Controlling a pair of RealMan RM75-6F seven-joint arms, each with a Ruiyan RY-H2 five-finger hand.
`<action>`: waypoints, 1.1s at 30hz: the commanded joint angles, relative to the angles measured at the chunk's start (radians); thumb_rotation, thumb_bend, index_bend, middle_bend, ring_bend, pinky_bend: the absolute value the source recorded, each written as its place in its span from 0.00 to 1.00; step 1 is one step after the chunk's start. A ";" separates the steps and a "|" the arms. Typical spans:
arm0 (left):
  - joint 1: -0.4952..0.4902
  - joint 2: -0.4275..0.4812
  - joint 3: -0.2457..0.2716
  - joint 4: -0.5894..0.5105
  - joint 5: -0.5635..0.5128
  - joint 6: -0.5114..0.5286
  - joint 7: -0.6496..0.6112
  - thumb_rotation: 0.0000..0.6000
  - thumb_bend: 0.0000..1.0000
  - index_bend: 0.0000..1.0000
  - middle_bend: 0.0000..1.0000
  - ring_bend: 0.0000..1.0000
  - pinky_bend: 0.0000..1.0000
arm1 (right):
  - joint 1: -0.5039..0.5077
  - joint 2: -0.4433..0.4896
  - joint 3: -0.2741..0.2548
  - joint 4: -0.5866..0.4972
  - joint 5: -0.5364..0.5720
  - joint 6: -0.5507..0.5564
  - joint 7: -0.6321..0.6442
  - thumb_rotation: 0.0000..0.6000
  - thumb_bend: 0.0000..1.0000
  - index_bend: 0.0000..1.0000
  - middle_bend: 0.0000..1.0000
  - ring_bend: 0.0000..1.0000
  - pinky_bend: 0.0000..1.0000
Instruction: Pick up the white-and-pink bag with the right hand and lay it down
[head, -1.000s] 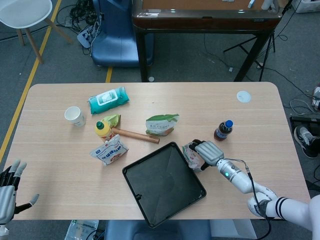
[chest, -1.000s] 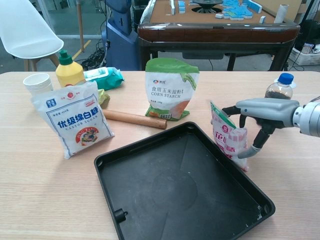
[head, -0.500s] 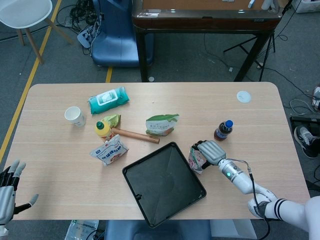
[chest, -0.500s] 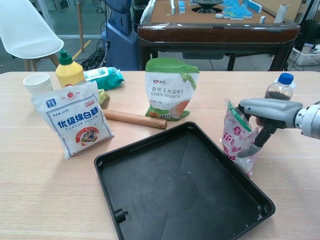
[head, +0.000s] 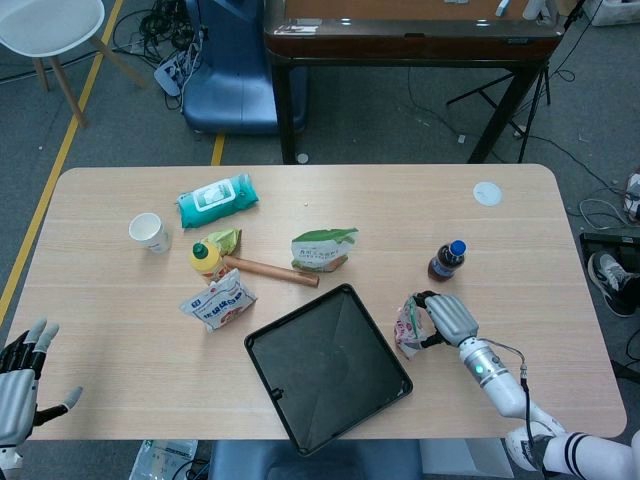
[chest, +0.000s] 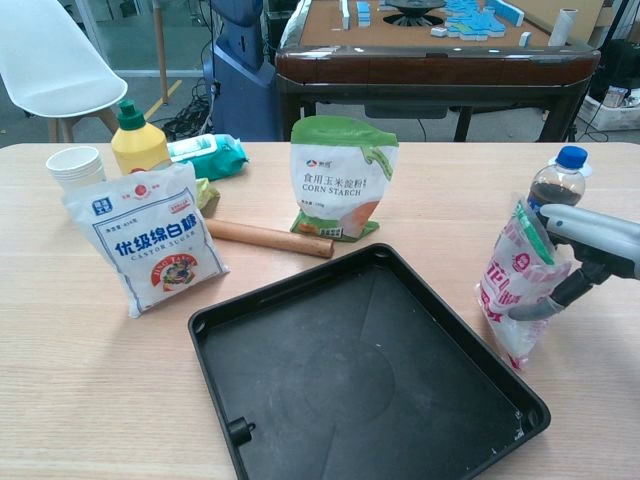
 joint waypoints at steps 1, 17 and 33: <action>-0.001 -0.001 0.000 0.001 -0.001 -0.001 0.000 1.00 0.18 0.08 0.02 0.00 0.06 | -0.020 0.023 -0.010 -0.038 0.016 0.000 -0.016 1.00 0.07 0.29 0.31 0.23 0.41; 0.001 -0.004 0.003 0.005 -0.008 -0.005 -0.001 1.00 0.18 0.08 0.02 0.00 0.06 | 0.002 0.136 -0.041 -0.077 -0.063 -0.058 0.027 1.00 0.08 0.18 0.27 0.21 0.40; 0.011 0.004 0.007 -0.019 -0.006 0.009 0.023 1.00 0.18 0.08 0.02 0.00 0.06 | 0.164 0.169 -0.047 0.058 -0.224 -0.157 0.120 1.00 0.03 0.18 0.27 0.20 0.38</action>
